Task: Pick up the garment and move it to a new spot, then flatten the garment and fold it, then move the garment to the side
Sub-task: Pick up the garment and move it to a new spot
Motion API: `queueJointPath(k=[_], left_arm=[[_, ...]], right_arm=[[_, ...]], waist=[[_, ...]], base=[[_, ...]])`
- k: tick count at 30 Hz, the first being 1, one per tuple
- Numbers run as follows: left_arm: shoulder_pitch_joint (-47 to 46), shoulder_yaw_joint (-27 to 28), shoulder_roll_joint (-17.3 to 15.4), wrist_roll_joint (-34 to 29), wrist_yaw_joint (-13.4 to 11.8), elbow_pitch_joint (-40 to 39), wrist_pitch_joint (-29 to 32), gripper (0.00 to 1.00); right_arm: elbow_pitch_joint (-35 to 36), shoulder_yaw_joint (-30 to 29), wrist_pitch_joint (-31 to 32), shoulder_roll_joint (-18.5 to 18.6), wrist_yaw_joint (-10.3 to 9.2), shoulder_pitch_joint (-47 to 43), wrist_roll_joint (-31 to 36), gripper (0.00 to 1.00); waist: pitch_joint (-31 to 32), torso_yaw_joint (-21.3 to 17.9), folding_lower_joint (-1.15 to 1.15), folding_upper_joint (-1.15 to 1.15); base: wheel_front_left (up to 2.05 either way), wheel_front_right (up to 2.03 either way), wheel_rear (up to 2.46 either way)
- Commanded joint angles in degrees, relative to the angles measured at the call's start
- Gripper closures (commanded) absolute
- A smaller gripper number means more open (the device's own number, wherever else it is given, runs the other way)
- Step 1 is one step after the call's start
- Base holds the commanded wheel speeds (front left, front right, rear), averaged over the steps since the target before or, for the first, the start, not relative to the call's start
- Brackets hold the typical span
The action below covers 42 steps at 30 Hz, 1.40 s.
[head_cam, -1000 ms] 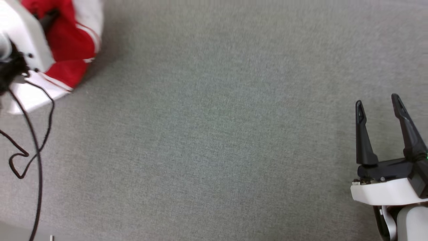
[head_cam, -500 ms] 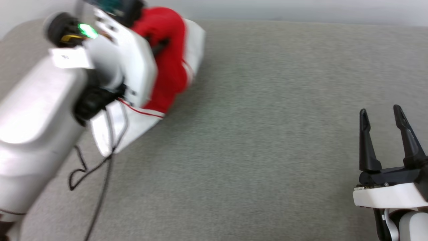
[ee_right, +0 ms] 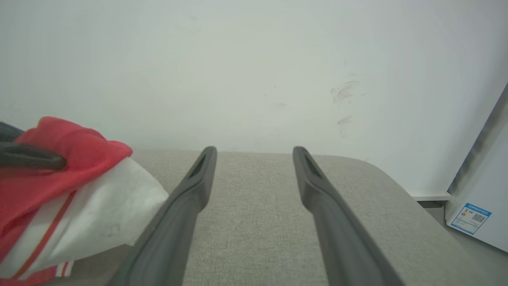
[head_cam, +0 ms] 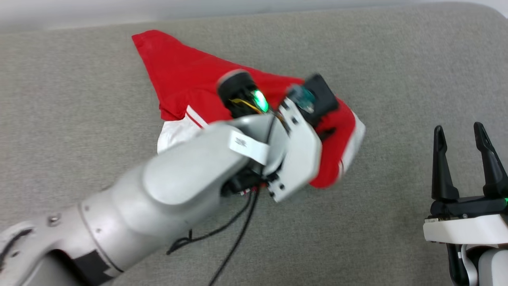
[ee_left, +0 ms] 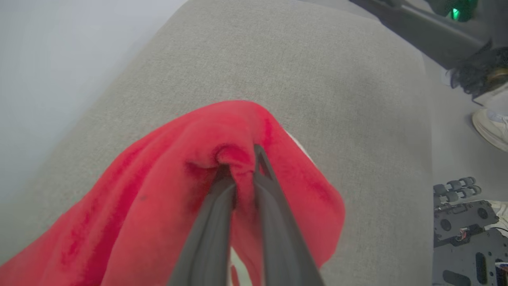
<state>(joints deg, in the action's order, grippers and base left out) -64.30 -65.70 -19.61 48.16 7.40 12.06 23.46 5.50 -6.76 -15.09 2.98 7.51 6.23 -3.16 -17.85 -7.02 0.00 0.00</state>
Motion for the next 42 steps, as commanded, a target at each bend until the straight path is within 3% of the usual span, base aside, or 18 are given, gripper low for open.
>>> queueJointPath(k=[1, 8, 17, 18, 19, 21, 25, 31, 37, 42], left_arm=[[-0.2, -1.9, 1.2, 0.8, 0.0, 1.2, -1.2, 1.00], [3.0, -6.8, 4.9, 2.4, 0.0, 7.5, -3.0, 1.00], [8.5, -7.7, 7.1, 0.7, 0.0, 12.8, -3.0, 1.00], [8.5, -7.7, 7.2, 0.5, 0.0, 13.2, -4.2, 0.84], [8.1, -7.7, 7.4, 0.2, 0.0, 13.7, -5.9, 0.00], [7.6, -7.7, 7.8, -0.2, 0.0, 14.2, -7.7, 0.00], [7.1, -5.9, 9.3, -2.6, -0.7, 17.2, -19.4, 0.00], [9.5, -3.3, 9.2, -4.4, -5.1, 17.6, -28.7, 0.00], [13.9, 0.5, 6.8, -6.3, -12.7, 15.3, -37.0, 0.00], [18.8, 5.2, 3.3, -9.5, -19.9, 10.5, -38.6, 0.00]], right_arm=[[0.0, 0.0, -0.1, -0.2, -0.04, 0.9, -0.5, 0.00], [0.0, -0.4, -0.1, -0.2, -0.04, 1.7, -1.0, 0.00], [-1.0, -0.4, -0.1, -0.2, -0.04, 1.6, -0.5, 0.00], [-1.1, -0.4, -0.1, -0.2, -0.04, 1.4, -0.3, 0.00], [-1.3, -0.3, -0.1, -0.2, -0.04, 1.1, -0.2, 0.00], [-1.3, -0.3, -0.1, -0.2, -0.04, 0.6, -0.1, 0.00], [-1.9, -0.1, -0.1, -0.2, -0.04, -1.4, 0.5, 0.00], [-2.4, 0.2, -0.1, -0.2, -0.04, -3.3, 0.8, 0.00], [-2.8, 0.6, -0.1, -0.2, -0.04, -5.2, 0.5, 0.00], [-3.0, 0.5, -0.1, -0.2, -0.04, -6.8, 0.1, 0.00]], waist=[[-1.4, -1.1, 0.00, 0.00], [-4.5, -2.1, 0.00, 0.00], [-4.5, -1.4, 0.00, 0.00], [-3.9, -1.1, 0.00, 0.00], [-3.3, -0.8, 0.00, 0.00], [-2.6, -0.4, 0.00, 0.00], [1.5, 1.3, 0.00, 0.00], [5.1, 3.0, 0.00, 0.00], [8.7, 5.0, 0.00, 0.00], [11.0, 7.1, 0.00, 0.00]], base=[[0.00, 0.00, 0.00], [0.00, 0.00, 0.00], [0.00, 0.00, 0.00], [0.00, 0.00, 0.00], [0.00, 0.00, 0.00], [0.00, 0.00, 0.00], [0.00, 0.00, 0.00], [0.00, 0.00, 0.00], [0.00, 0.00, 0.00], [0.00, 0.00, 0.00]])
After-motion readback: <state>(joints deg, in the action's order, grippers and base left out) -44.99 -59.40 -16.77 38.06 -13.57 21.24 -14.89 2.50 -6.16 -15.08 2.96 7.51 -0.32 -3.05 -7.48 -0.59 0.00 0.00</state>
